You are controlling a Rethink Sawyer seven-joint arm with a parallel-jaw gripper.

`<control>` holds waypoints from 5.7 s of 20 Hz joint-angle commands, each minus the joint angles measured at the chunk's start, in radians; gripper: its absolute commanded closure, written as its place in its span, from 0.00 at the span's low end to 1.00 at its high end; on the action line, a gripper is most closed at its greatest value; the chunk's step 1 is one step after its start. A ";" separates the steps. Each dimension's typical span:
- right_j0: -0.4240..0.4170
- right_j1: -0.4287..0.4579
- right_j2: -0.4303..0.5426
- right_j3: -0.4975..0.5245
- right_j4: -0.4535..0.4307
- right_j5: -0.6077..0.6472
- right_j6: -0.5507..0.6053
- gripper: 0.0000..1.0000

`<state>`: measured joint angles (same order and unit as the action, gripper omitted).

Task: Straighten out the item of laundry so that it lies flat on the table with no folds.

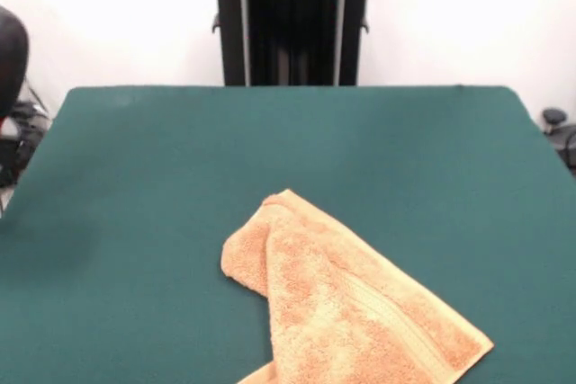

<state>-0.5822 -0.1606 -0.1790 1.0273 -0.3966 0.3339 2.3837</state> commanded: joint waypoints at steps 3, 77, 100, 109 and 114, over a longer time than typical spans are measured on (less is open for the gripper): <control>0.029 -0.053 0.343 0.156 -0.001 0.243 -0.345 1.00; 0.324 0.046 0.229 -0.096 0.262 0.626 0.196 1.00; 0.460 0.034 0.121 0.105 0.322 0.363 0.296 1.00; 0.359 0.097 0.219 0.143 0.390 0.221 0.183 1.00; 0.383 0.102 0.182 0.125 0.404 0.249 0.174 1.00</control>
<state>-0.2062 -0.1805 -0.0746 1.0399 -0.0122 0.7286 2.4056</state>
